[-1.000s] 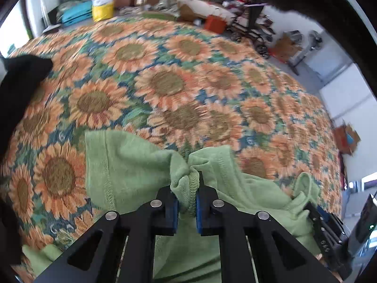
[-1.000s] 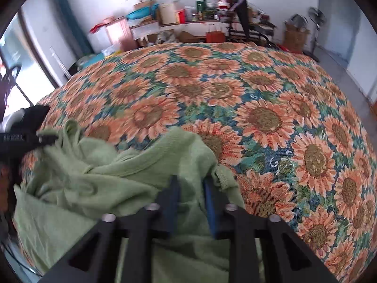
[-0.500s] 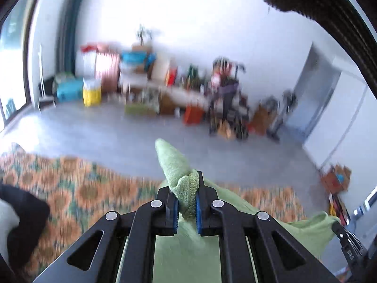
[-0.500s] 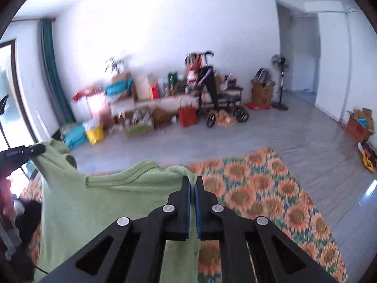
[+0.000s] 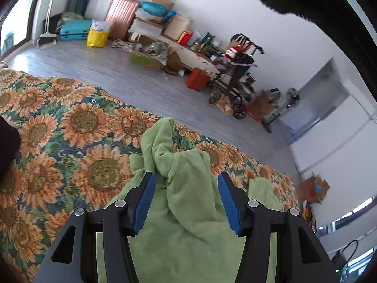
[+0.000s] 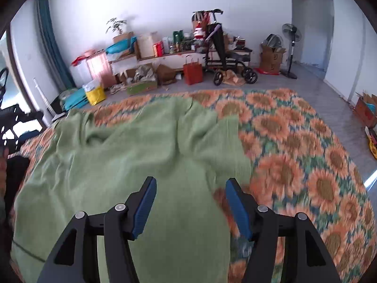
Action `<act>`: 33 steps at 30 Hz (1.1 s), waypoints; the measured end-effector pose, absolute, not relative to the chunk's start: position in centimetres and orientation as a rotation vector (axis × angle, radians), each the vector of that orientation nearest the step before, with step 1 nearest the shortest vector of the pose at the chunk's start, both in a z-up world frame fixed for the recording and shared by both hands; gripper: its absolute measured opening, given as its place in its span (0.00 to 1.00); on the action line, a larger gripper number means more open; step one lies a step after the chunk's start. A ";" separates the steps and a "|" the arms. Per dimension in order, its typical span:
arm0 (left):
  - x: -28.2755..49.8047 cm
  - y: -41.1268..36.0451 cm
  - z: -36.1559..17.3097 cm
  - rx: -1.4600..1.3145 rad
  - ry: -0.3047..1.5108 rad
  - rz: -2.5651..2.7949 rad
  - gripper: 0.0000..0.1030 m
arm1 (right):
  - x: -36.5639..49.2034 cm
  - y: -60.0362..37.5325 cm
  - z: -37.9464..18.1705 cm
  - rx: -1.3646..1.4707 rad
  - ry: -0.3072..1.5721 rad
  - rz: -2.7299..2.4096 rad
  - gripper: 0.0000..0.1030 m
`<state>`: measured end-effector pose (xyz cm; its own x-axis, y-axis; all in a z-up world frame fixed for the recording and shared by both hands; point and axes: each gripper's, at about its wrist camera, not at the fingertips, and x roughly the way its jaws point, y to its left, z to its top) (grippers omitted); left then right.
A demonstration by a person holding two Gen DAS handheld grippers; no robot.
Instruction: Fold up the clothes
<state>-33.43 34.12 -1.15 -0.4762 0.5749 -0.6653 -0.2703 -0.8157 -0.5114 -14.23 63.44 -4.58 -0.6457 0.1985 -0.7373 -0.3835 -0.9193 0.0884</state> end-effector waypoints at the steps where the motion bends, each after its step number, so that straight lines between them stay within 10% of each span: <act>1: -32.6 33.5 -0.9 -1.200 -0.448 2.277 0.54 | -12.9 63.1 -4.9 -1.105 0.351 2.583 0.64; 14: -15.0 20.6 -3.7 -1.127 -0.191 2.421 0.54 | 7.3 56.1 -8.0 -0.847 0.817 2.546 0.74; 33: -10.7 11.8 -10.9 -1.305 -0.426 2.398 0.49 | 15.1 53.5 -11.9 -0.861 1.050 2.381 0.76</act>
<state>-10.66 11.78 -10.86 -0.4988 0.4608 -0.7340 -0.1800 -0.8836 -0.4323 15.07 53.45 -11.94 -0.7312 0.1076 -0.6736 -0.5701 -0.6387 0.5168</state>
